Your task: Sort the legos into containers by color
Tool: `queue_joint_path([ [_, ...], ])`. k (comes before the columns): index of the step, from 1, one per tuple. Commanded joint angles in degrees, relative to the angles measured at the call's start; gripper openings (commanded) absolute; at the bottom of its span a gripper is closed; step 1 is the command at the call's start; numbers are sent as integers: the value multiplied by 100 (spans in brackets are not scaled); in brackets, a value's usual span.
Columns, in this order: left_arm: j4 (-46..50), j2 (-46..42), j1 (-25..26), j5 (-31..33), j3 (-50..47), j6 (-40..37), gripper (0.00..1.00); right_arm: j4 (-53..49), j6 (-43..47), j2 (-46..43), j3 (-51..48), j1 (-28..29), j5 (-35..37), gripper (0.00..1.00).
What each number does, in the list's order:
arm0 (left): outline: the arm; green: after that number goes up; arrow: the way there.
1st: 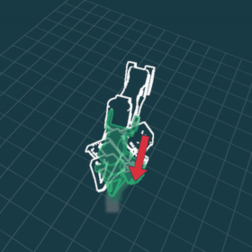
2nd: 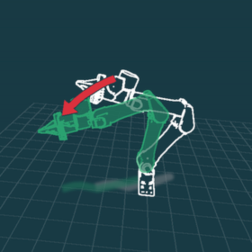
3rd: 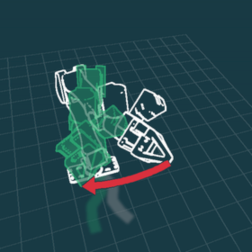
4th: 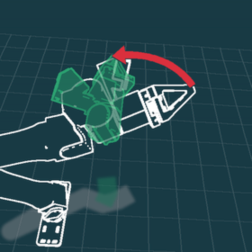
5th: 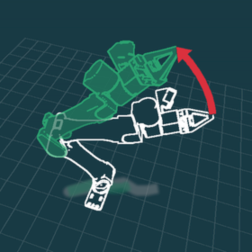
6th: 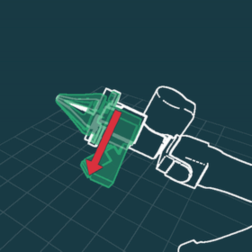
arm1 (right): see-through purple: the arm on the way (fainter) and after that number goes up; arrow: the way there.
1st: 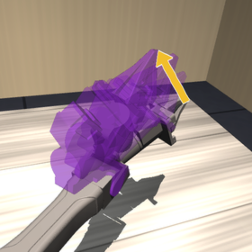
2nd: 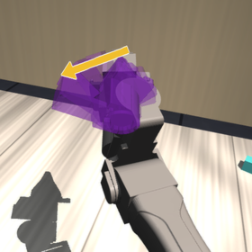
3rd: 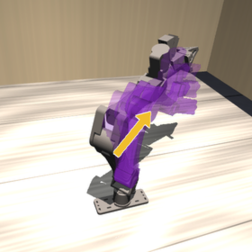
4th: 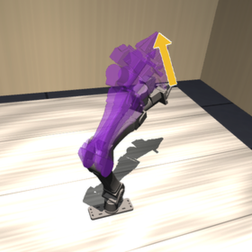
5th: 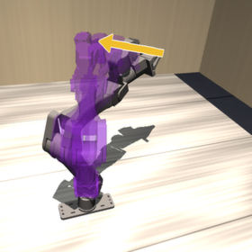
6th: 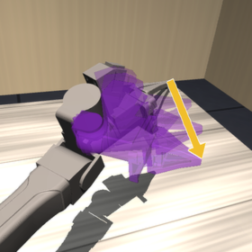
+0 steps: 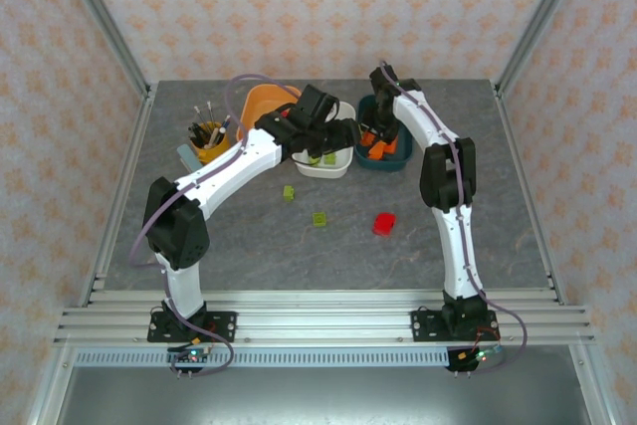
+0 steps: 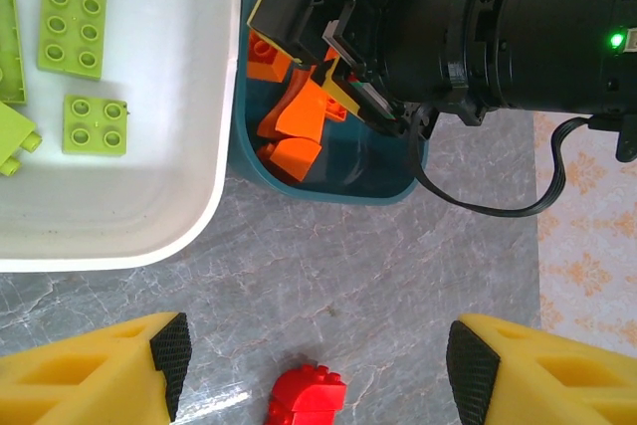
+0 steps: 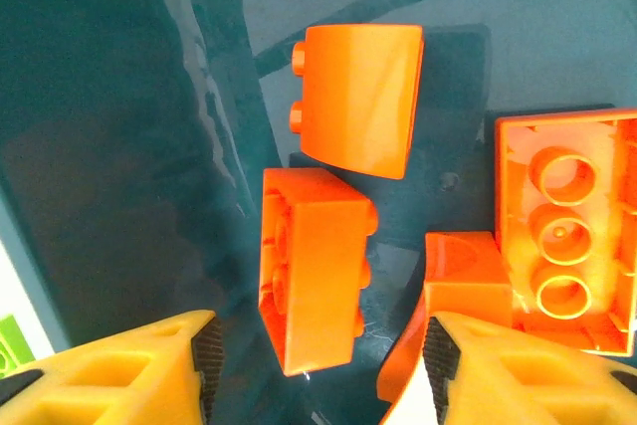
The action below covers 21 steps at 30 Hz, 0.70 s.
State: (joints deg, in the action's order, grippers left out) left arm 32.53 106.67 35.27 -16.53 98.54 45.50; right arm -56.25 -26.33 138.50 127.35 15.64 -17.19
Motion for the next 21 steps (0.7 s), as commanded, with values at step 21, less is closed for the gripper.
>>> queue_joint_path([
  [21, 2132, -801, -716, 1146, -1155, -834, 71, 3176, 552, -4503, -4930, 1402, -171, 58],
])
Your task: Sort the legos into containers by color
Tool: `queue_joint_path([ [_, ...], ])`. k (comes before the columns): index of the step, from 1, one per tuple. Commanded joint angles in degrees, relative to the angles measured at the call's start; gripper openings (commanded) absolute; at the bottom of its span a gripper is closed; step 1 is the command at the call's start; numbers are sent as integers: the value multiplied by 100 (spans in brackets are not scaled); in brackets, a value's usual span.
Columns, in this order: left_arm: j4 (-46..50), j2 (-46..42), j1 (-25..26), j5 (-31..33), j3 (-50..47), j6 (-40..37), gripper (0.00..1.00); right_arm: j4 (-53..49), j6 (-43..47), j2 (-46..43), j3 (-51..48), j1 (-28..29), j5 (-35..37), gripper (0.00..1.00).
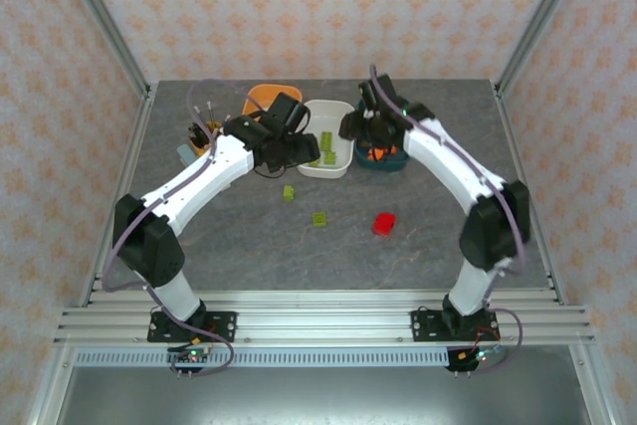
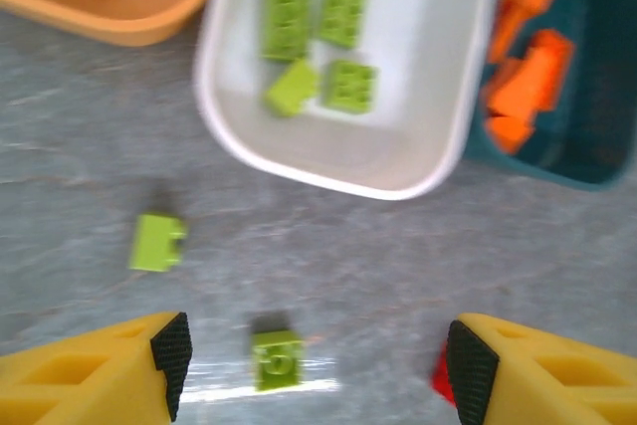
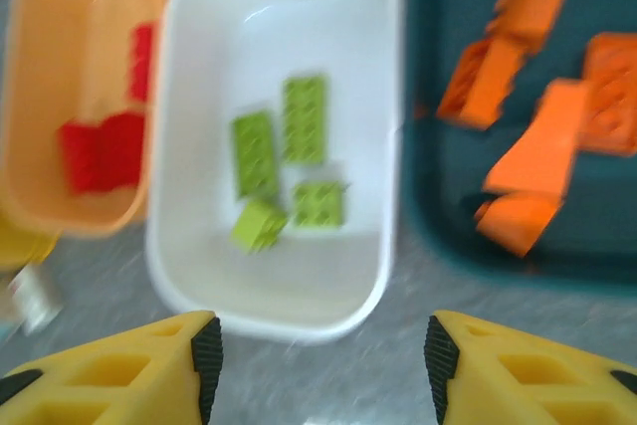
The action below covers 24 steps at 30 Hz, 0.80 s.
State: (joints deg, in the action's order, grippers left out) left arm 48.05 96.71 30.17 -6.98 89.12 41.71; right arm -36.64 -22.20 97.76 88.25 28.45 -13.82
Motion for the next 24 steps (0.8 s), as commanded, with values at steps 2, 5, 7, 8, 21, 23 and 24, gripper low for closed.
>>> queue_joint_path([
  [2, 646, 483, -326, 84, -201, -846, 71, 1807, -10, -952, -1972, 218, -1026, 58],
  [5, 817, 992, -359, 107, 33, -1401, 69, 2077, -78, -1410, -2877, 322, -1458, 59],
  [7, 791, 1215, -355, 93, 113, -1612, 68, 2297, -118, -1670, -3364, 362, -1667, 59],
  [8, 751, 1236, -354, 83, 127, -1685, 68, 2402, -149, -1783, -3569, 363, -1764, 60],
  [21, 768, 2355, -363, 236, 418, -2026, 58, 2323, -382, -2074, -3663, 364, -1670, 63],
  [23, 719, 2429, -363, 196, 445, -2049, 53, 2388, -458, -2076, -3648, 365, -1625, 63],
  [24, 699, 2456, -363, 158, 451, -2047, 50, 2415, -497, -2076, -3632, 363, -1608, 63],
])
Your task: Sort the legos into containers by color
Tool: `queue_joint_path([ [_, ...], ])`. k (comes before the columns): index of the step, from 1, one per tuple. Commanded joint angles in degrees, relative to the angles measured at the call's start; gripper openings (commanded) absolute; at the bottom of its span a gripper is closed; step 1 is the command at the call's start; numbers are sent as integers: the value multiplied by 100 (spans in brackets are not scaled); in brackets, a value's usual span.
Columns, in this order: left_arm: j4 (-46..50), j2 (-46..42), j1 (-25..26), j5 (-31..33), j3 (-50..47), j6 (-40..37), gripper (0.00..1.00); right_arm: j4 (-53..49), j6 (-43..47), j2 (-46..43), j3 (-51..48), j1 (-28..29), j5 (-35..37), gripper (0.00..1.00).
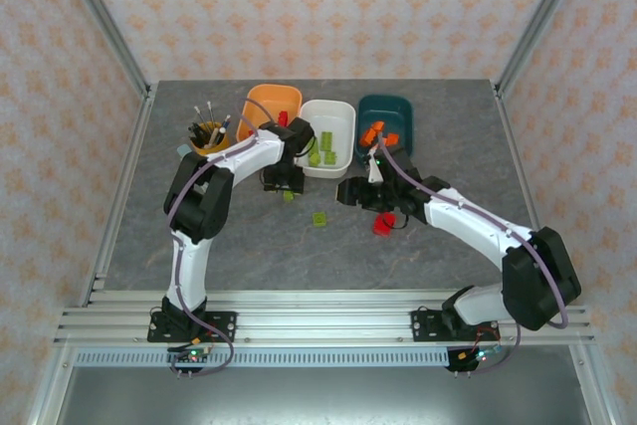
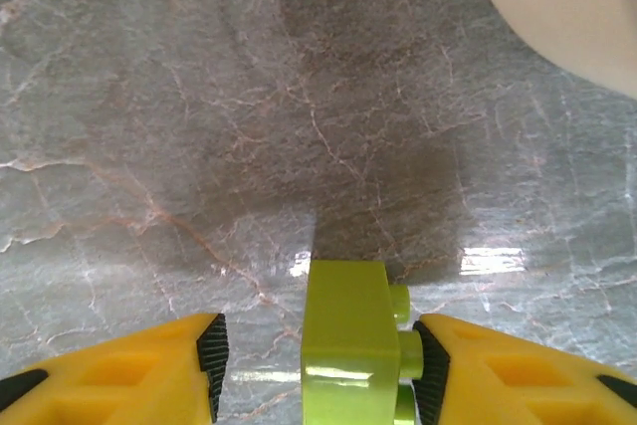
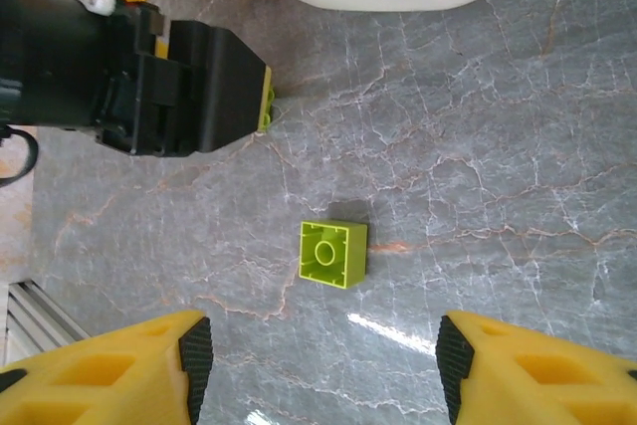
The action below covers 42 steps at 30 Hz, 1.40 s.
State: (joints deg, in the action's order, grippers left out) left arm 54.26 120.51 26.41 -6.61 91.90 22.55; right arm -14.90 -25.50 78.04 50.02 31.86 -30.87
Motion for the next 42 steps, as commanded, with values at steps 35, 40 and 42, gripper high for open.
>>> queue_joint_path([
  [35, 171, 1468, 39, -857, 4358, 772, 25, 1186, -1791, 524, 1670, -760, 1350, 62],
  [40, -289, 2248, 49, -1110, 5135, 1138, 27, 1034, -1833, 563, 1795, -798, 1356, 62],
  [42, -391, 2464, 55, -1200, 5291, 1229, 28, 914, -1769, 530, 1810, -795, 1346, 62],
])
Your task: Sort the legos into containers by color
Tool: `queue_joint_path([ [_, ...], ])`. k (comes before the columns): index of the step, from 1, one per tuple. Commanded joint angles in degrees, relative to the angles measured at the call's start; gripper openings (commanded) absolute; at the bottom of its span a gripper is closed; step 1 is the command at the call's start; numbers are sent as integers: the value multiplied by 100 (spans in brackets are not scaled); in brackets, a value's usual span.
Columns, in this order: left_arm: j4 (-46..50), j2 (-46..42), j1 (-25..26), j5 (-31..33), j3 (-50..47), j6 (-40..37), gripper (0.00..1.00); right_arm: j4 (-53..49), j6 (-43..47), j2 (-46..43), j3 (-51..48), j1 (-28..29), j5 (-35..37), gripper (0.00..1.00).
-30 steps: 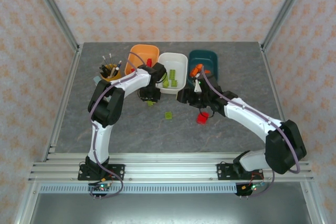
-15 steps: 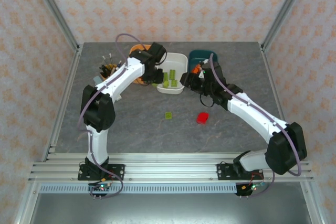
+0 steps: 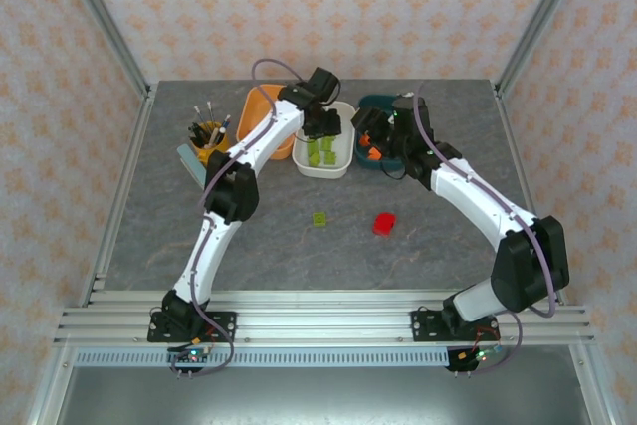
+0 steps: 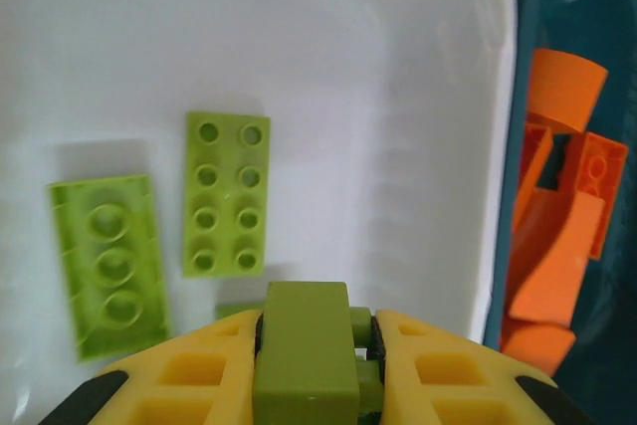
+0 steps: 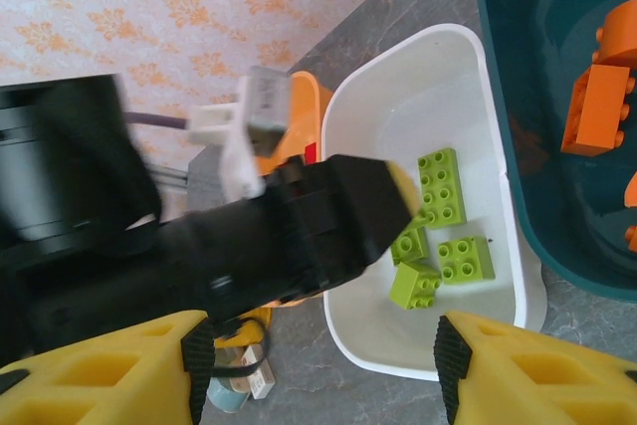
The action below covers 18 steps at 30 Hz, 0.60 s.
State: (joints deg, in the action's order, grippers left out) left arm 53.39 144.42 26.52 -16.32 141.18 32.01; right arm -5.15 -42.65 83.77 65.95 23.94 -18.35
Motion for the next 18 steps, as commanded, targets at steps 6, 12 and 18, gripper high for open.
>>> queue_joint_path([
  [6, -240, 476, 75, -497, 410, 398, 33, -371, 86, -175, 128, -11, 147, 62],
  [12, -203, 423, 108, -469, 347, 376, 50, -550, 154, -149, 120, -13, 147, 63],
  [18, -136, 114, 116, -346, 348, 416, 58, -988, 372, -247, 115, -13, 300, 63],
])
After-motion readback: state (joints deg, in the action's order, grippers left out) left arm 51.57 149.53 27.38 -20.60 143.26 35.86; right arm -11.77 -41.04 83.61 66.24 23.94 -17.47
